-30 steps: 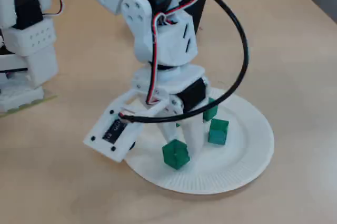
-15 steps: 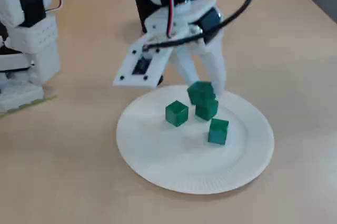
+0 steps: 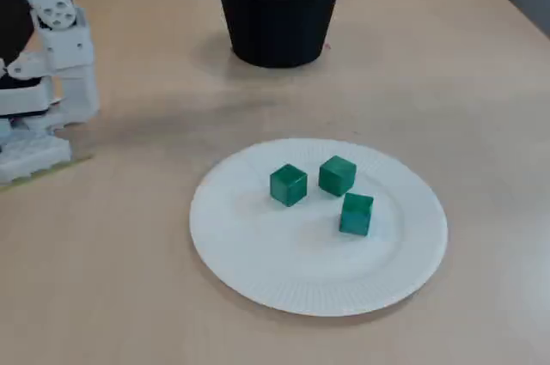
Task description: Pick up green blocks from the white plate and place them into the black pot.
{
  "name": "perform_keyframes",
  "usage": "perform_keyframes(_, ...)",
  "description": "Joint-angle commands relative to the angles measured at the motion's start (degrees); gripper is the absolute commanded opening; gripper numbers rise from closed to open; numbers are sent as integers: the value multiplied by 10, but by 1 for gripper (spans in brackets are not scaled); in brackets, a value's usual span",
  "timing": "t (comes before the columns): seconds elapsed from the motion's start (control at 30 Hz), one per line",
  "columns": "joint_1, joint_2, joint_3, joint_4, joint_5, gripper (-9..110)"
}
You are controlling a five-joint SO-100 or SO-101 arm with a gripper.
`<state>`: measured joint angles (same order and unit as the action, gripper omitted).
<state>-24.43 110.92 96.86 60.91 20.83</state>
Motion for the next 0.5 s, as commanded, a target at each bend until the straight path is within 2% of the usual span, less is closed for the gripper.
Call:
perform_keyframes(0.0,-103,7,0,-62,6,-2)
perform_keyframes(0.2,-192,-59,9,-147,4,-2)
perform_keyframes(0.47,-176,-123,10,-183,-16,-2)
